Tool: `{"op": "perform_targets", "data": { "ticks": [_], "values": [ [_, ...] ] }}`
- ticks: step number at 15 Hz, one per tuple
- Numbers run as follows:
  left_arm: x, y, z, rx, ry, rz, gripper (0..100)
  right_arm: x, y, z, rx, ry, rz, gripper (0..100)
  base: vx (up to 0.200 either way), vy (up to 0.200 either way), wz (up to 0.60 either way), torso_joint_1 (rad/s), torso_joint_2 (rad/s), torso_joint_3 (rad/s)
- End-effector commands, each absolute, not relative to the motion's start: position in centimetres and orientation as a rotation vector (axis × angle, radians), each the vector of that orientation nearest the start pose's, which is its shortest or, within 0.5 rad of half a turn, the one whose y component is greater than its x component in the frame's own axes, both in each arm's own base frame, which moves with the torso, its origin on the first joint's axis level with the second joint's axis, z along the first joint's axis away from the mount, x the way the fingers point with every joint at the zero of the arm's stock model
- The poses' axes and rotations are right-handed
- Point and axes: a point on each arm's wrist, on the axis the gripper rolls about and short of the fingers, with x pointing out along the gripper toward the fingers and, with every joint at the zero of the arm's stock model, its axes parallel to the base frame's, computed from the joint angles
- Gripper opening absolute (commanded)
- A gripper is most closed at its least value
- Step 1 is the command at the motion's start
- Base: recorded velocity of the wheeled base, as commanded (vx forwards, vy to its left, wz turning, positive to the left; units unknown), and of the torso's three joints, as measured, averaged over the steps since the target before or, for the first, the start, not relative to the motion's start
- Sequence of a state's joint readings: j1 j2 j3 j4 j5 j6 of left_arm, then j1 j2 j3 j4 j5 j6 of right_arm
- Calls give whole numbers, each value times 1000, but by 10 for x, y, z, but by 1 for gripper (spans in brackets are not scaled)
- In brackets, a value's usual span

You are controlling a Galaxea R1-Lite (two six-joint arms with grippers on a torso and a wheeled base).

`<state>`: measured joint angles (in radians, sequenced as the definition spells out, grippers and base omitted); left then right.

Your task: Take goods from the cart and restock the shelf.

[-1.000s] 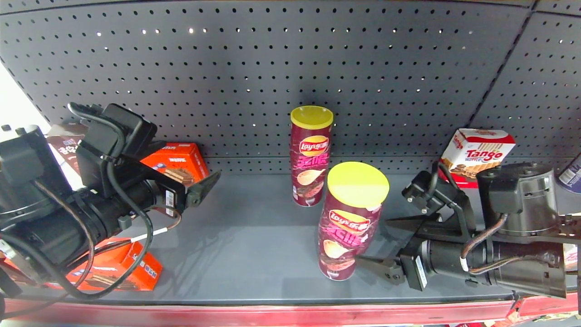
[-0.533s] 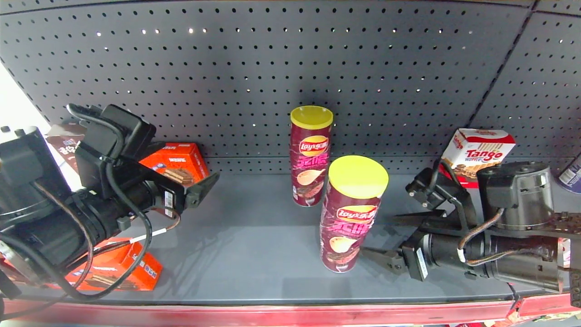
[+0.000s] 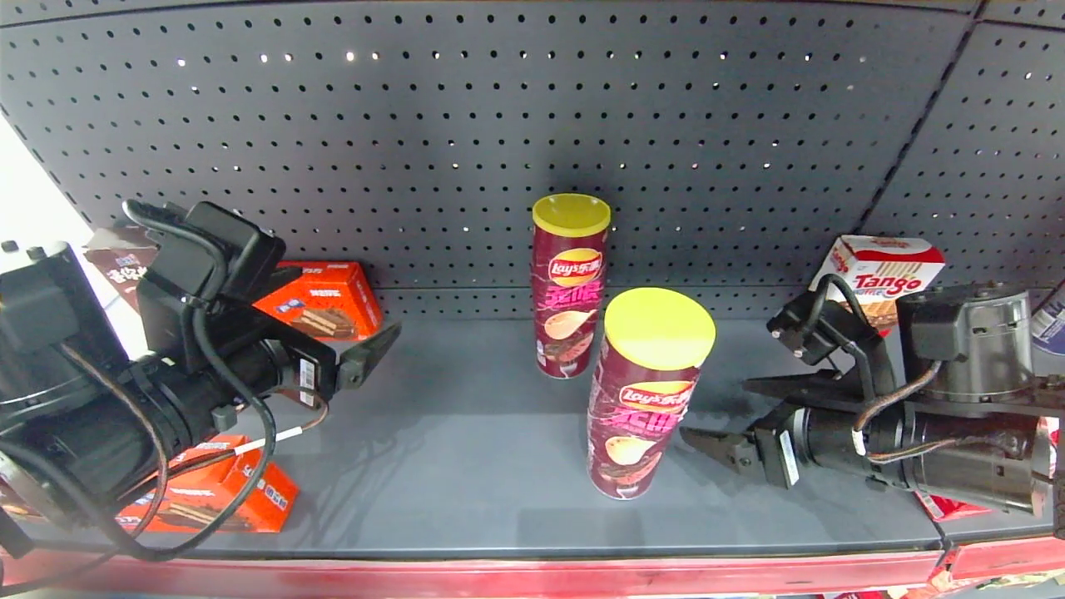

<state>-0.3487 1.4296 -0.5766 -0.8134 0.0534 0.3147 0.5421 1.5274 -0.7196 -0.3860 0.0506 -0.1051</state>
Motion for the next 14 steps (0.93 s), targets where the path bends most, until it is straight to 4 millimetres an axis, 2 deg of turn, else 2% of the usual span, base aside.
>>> {"op": "perform_targets", "data": {
  "ticks": [1,3,10,14],
  "values": [
    [218,-78,212,320,-11,-299,100,222,135,185,-205,381,607,100,0,0,0,0,0,0],
    [218,-78,211,320,-9,-301,100,228,142,186,-206,376,617,100,0,0,0,0,0,0],
    [214,-77,214,317,-21,-299,100,228,164,183,-226,380,666,100,0,0,0,0,0,0],
    [210,-75,212,318,-17,-300,100,225,164,184,-227,376,670,100,0,0,0,0,0,0]
  ]
}}
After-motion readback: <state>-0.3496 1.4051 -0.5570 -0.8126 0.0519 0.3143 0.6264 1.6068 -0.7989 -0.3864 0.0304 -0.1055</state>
